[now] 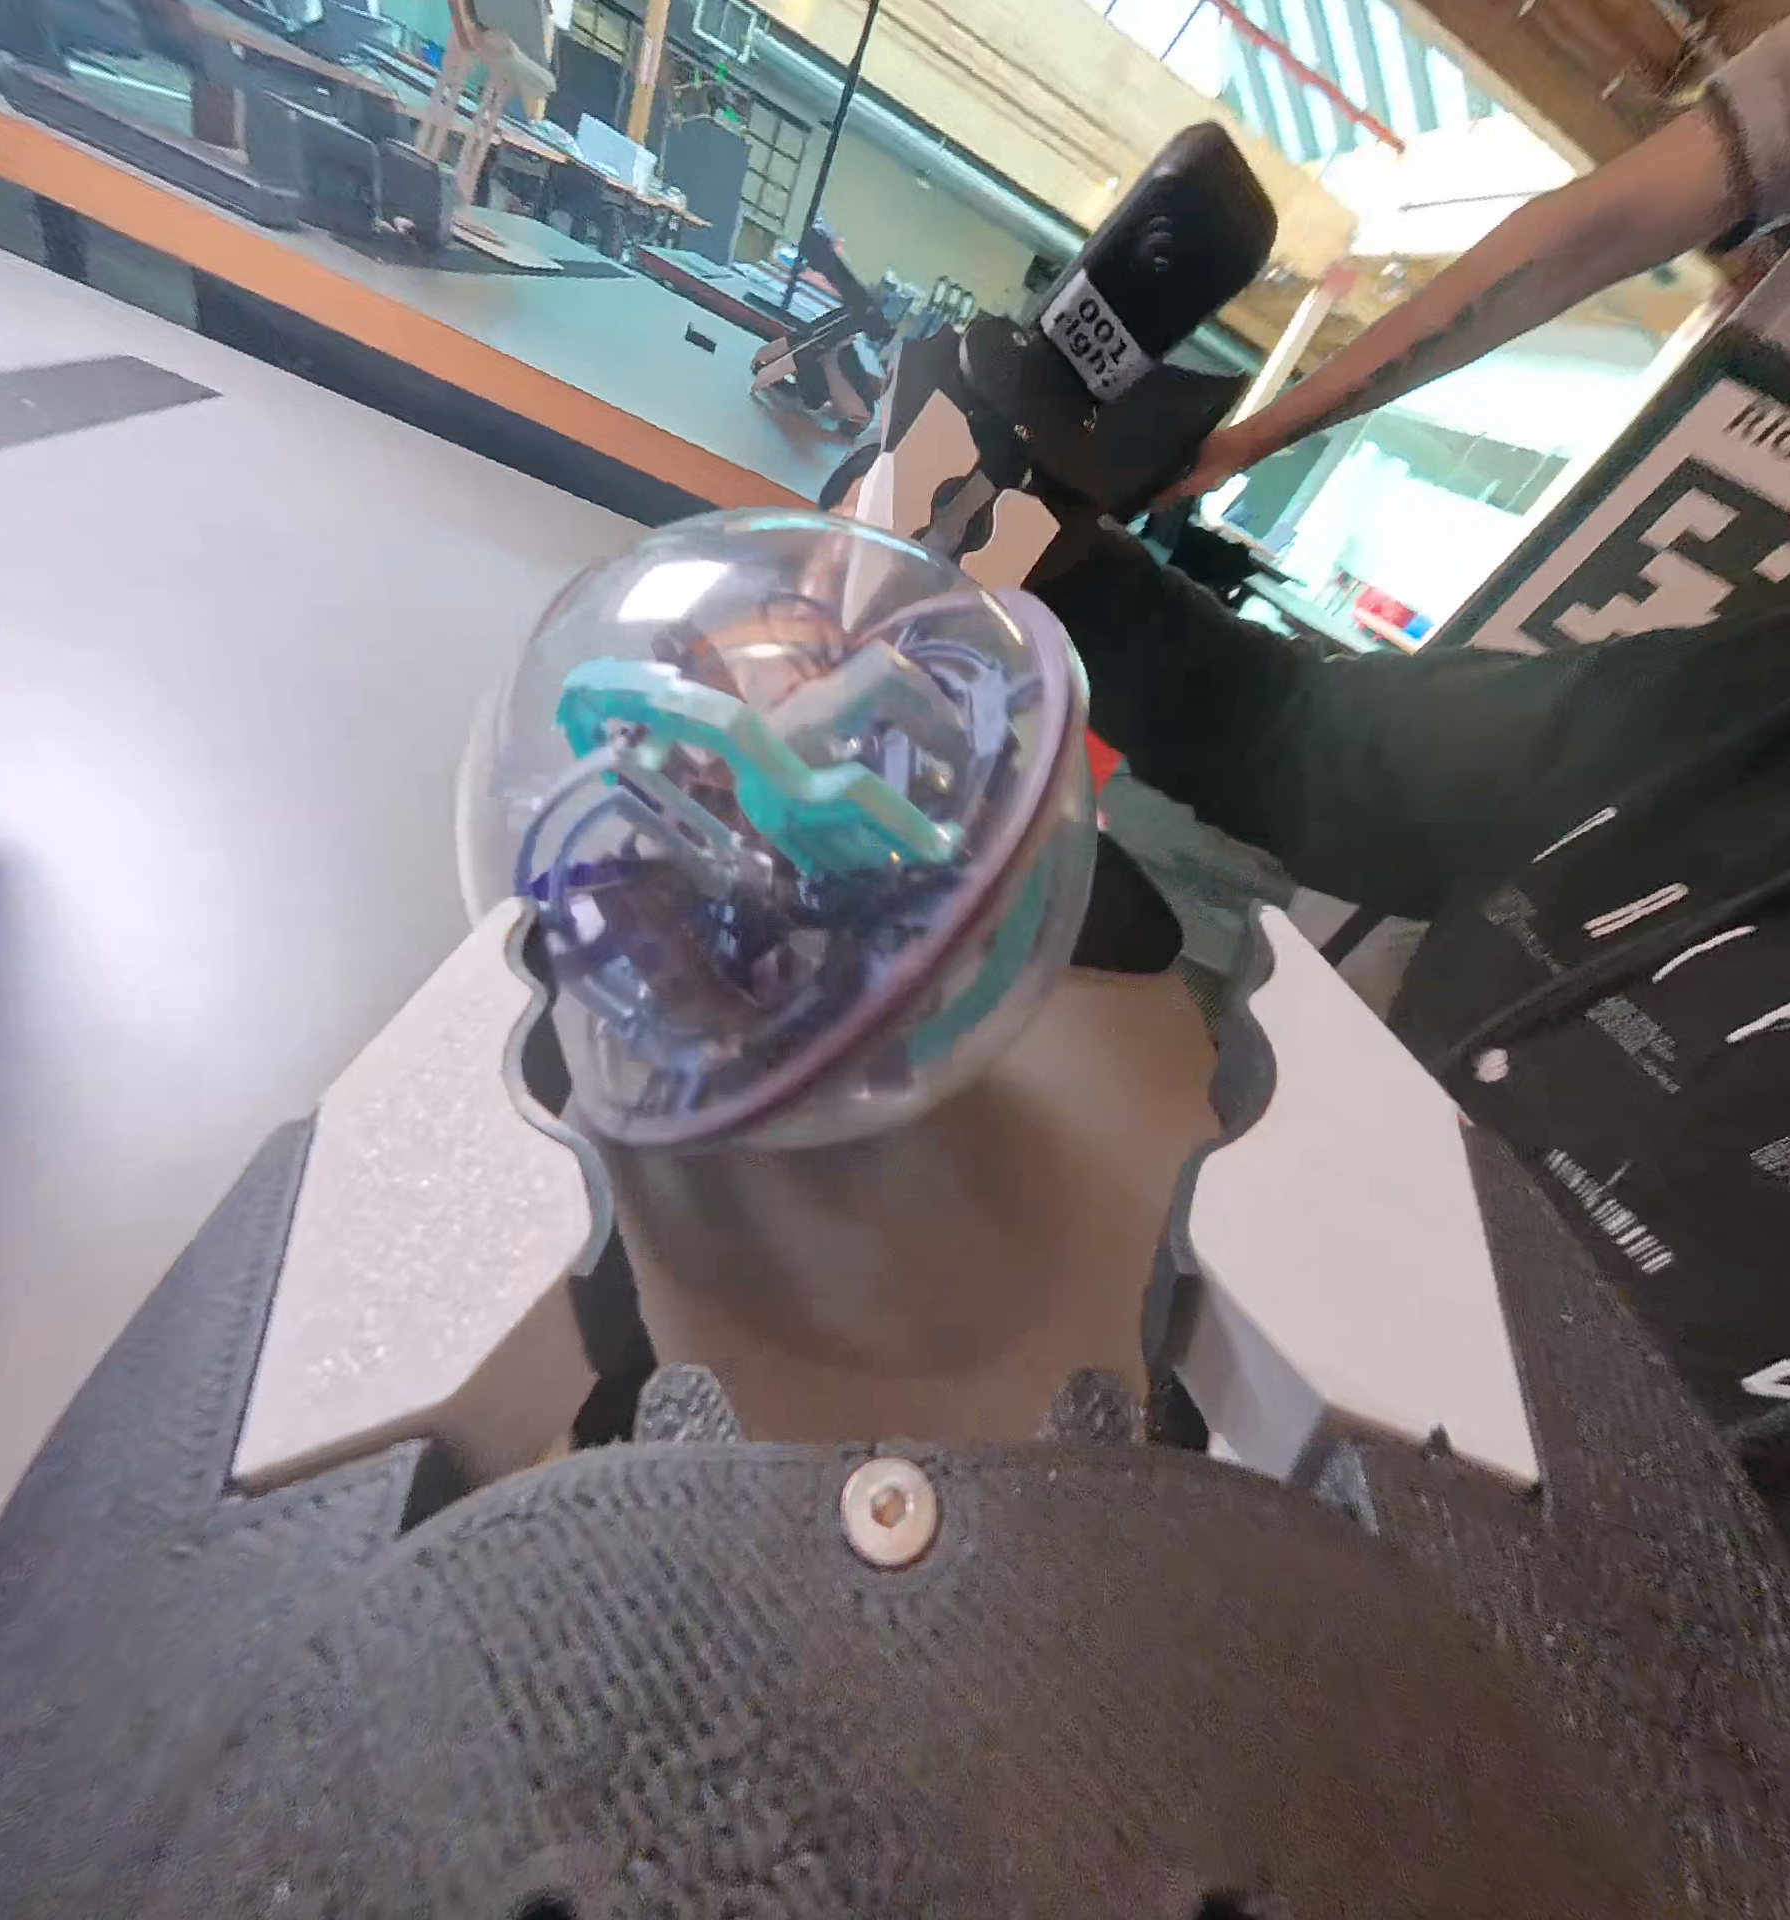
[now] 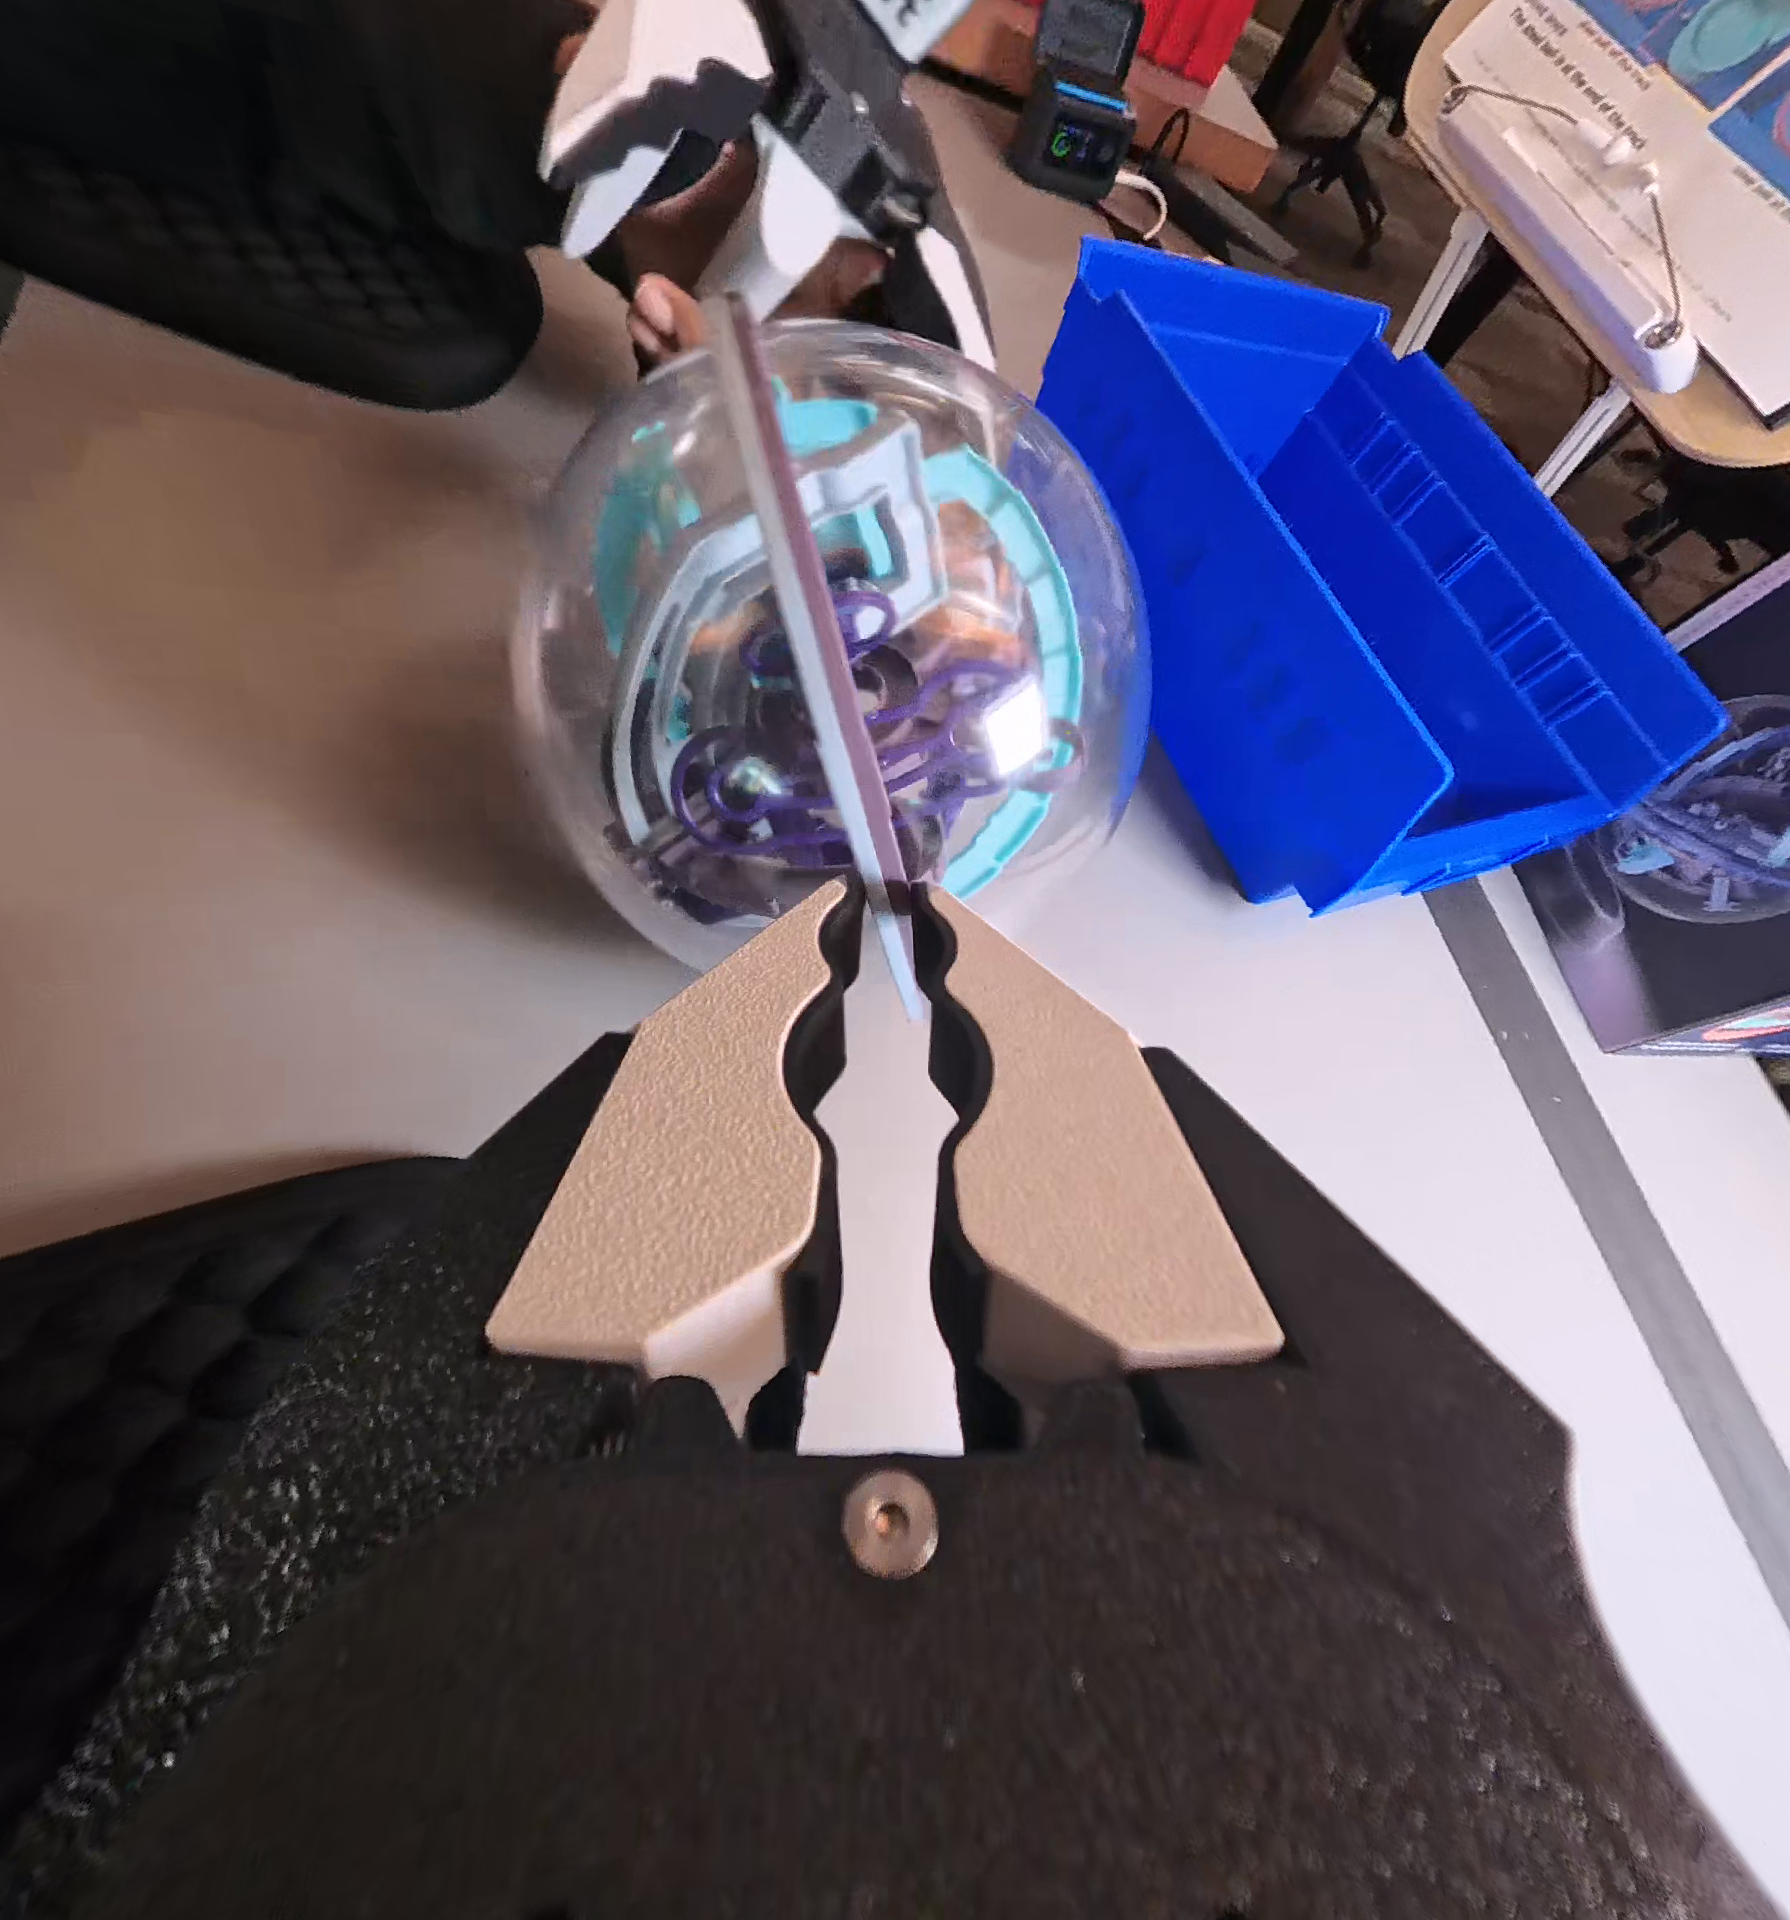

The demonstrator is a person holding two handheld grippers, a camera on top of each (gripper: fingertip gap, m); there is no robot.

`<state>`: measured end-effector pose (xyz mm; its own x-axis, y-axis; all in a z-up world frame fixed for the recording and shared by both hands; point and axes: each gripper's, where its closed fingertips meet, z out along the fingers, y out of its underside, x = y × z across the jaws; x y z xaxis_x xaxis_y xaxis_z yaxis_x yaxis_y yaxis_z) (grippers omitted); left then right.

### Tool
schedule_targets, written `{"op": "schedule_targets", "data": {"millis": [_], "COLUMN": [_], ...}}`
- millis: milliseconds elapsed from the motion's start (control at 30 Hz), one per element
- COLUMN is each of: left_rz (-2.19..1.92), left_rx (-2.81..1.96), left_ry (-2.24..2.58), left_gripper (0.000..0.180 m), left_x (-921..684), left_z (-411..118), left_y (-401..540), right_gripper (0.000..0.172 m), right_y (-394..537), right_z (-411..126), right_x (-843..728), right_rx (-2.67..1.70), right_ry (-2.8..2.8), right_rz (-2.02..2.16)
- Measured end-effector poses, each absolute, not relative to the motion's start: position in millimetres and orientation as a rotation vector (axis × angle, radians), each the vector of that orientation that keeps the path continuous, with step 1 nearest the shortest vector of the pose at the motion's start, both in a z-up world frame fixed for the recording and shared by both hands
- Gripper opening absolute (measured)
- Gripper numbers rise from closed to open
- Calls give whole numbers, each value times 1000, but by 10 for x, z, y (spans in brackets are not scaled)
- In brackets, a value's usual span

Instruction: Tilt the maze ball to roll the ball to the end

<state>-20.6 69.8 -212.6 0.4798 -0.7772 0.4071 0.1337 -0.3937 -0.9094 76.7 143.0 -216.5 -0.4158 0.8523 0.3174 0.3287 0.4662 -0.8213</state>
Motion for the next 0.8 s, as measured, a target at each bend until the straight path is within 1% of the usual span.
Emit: {"op": "schedule_targets", "data": {"millis": [167, 300, 333, 367, 400, 467, 800], "left_rz": [-864, -830, -824, -816, -810, -811, -713], "left_rx": [-1704, -1671, -1660, -1647, -1636, -1621, -1590], "left_ry": [569, 554, 550, 546, 549, 559, 652], "left_gripper": [77, 54, 44, 30, 21, 13, 10], "left_x": [-289, -340, -357, -373, -380, -379, -332], "left_z": [-2218, -2220, -2214, -2197, -2178, -2150, -2080], "left_y": [732, 769, 768, 765, 760, 748, 695], "right_gripper": [6, 6, 6, 6, 6, 6, 6], "right_y": [1421, 1395, 1378, 1358, 1338, 1299, 1193], "right_z": [-2163, -2135, -2126, -2119, -2115, -2110, -2158], "right_x": [779, 791, 796, 802, 804, 806, 883], "right_rx": [-1005, -1039, -1050, -1058, -1064, -1075, -1118], "right_ry": [-1918, -1873, -1863, -1854, -1845, -1826, -1771], "right_rz": [921, 954, 963, 968, 972, 991, 1065]}}
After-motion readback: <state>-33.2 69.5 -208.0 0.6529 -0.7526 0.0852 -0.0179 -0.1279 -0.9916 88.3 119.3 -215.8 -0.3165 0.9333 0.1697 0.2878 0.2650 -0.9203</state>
